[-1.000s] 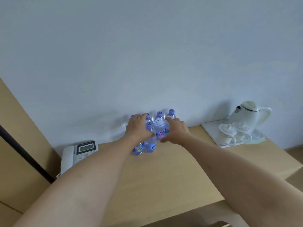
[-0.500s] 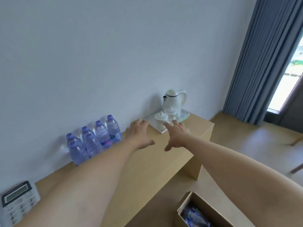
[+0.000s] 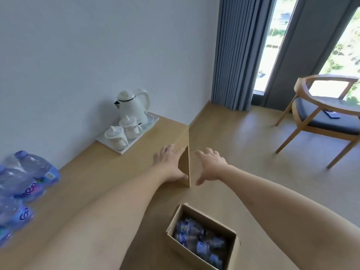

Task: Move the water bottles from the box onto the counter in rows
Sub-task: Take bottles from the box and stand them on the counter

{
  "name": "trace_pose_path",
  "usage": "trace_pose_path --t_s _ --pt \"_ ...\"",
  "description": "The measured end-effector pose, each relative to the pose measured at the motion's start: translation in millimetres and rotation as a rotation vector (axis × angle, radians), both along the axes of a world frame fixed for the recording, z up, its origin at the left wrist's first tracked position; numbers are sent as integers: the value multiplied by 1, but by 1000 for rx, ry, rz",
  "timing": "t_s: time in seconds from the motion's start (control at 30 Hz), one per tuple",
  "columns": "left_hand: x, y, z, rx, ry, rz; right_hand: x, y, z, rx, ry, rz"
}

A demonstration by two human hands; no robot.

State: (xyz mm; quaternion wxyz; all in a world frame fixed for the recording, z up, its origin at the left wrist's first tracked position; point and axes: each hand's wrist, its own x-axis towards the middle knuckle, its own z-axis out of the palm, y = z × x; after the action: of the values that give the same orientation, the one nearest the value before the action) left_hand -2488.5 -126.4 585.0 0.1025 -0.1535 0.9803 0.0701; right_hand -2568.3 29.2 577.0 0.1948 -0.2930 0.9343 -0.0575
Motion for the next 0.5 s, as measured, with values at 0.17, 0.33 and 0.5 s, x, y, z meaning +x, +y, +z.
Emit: trace_pose_path --t_s 0.17,0.33,0.5 --pt "-41 39 -51 60 -103 -65 -29 52 -51 51 -113 -80" --pt "-56 61 -108 100 -231 -131 -36 84 -108 92 -258 -169" --pt "-72 69 -172 135 -317 -194 -24 97 -176 132 -397 -238"
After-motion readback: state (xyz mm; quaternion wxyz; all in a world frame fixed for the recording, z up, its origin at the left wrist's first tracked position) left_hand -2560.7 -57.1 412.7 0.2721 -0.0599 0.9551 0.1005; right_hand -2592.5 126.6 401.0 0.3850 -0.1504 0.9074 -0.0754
